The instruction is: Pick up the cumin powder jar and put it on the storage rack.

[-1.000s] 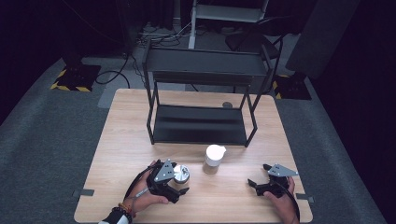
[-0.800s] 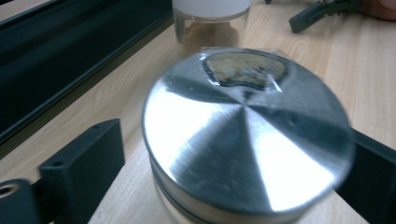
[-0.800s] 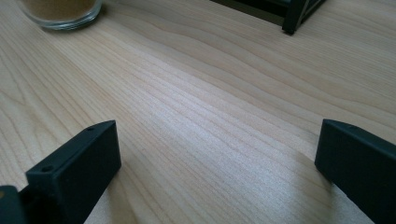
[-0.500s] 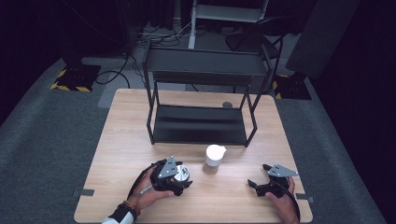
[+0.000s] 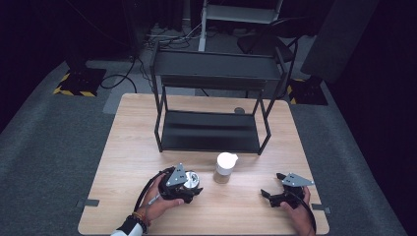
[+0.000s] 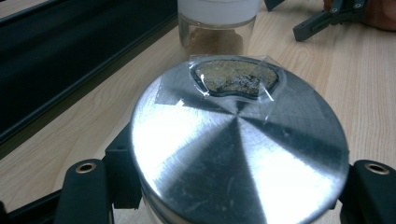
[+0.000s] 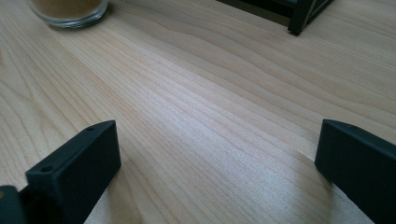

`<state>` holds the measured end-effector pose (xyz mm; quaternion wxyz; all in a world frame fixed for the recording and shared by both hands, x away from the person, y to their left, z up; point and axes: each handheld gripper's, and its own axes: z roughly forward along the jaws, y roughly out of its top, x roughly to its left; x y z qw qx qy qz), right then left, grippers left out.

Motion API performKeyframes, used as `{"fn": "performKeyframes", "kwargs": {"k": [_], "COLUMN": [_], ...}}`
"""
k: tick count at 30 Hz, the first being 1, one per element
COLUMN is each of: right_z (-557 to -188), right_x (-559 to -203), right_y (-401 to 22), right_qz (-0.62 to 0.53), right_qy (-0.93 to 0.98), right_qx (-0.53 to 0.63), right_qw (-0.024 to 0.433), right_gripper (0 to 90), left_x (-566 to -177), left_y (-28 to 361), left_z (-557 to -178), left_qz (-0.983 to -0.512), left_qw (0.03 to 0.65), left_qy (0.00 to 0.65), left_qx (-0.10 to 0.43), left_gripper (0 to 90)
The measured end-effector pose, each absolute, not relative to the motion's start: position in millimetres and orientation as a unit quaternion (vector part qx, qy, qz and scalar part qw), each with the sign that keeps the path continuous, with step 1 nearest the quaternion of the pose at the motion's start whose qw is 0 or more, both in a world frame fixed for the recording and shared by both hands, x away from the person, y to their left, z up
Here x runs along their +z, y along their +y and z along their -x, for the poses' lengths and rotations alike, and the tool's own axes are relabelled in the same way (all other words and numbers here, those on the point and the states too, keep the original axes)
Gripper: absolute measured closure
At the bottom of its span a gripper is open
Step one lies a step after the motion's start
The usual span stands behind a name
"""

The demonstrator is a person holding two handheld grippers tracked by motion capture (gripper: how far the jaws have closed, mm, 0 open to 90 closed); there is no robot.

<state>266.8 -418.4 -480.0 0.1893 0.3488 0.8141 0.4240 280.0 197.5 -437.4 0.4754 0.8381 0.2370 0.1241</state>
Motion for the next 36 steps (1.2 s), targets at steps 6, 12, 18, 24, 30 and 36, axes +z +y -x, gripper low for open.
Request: {"fn": "performKeyframes", "kwargs": {"k": [6, 12, 18, 24, 30, 36], "right_z": [-267, -267, -266, -266, -266, -266], "right_x": [-480, -480, -480, -480, -480, -480], "right_y": [-418, -418, -418, -418, -418, -418], "right_qz": [-0.349, -0.349, -0.349, -0.349, -0.349, -0.35], "right_qy": [0.814, 0.814, 0.814, 0.814, 0.814, 0.814], "right_qx": [0.424, 0.424, 0.424, 0.424, 0.424, 0.423], "right_qw": [0.189, 0.189, 0.191, 0.19, 0.19, 0.19], "right_gripper": [0.0, 0.0, 0.0, 0.0, 0.0, 0.0], "left_x": [-433, -419, -390, -359, -334, -309], "left_y": [201, 210, 219, 223, 220, 222], "left_z": [-280, -282, -290, -300, -310, -326], "left_qz": [-0.837, -0.831, -0.831, -0.826, -0.823, -0.819], "left_qw": [0.473, 0.481, 0.481, 0.49, 0.496, 0.508], "left_qy": [0.244, 0.247, 0.247, 0.244, 0.238, 0.232], "left_qx": [0.128, 0.13, 0.131, 0.137, 0.139, 0.134], "left_gripper": [31.2, 31.2, 31.3, 31.3, 31.3, 31.3]}}
